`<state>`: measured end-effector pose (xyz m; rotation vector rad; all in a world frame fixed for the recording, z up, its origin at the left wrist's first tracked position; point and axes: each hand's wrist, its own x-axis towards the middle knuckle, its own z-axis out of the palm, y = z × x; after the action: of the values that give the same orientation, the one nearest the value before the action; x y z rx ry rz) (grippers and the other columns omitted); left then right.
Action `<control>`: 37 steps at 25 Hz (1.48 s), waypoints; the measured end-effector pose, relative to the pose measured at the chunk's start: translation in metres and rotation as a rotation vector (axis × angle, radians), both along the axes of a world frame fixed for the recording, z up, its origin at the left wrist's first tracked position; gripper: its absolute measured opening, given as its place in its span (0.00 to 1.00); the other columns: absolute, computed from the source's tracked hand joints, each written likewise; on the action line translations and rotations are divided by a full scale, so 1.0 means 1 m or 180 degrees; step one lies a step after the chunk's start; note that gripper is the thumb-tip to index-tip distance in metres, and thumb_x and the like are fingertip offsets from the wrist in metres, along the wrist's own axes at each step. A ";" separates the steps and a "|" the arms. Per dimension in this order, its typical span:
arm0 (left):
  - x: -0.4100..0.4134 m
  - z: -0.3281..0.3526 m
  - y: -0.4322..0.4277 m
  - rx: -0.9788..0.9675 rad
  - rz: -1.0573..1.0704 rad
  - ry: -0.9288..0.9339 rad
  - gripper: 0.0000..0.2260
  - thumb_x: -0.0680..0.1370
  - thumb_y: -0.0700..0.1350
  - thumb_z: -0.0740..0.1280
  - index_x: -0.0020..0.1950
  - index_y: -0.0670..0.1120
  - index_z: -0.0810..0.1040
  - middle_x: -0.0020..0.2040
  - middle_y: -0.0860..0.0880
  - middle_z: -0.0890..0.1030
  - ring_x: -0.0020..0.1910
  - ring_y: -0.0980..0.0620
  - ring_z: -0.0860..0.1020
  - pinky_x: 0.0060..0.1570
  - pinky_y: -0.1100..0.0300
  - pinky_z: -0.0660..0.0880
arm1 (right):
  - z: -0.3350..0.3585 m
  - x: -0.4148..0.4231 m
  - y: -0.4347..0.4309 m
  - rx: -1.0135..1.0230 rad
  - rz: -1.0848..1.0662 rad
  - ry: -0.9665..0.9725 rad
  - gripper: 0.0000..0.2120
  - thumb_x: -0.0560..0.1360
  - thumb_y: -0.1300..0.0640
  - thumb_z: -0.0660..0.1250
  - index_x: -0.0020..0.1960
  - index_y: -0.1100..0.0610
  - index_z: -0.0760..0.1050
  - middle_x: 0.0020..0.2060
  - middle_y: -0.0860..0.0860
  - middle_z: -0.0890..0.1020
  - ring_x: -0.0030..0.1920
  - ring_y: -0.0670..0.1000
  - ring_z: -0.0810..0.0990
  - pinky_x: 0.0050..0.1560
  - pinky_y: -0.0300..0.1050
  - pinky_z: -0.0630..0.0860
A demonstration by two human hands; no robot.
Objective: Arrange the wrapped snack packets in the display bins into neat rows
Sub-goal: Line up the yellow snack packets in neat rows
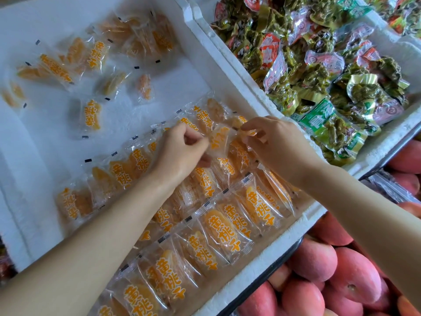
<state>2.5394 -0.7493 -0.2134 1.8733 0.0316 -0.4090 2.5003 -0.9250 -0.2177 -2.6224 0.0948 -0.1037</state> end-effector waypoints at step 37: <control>0.018 -0.020 -0.013 0.2069 -0.1592 -0.1224 0.24 0.75 0.54 0.69 0.69 0.49 0.71 0.61 0.46 0.77 0.65 0.45 0.69 0.66 0.53 0.63 | 0.001 0.040 0.009 -0.1049 0.0379 0.0421 0.23 0.76 0.46 0.64 0.66 0.55 0.65 0.56 0.53 0.77 0.57 0.56 0.75 0.43 0.48 0.71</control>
<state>2.5569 -0.7624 -0.2337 2.5783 -0.6424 -0.3943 2.5408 -0.9160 -0.2168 -2.9548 -0.0364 0.1048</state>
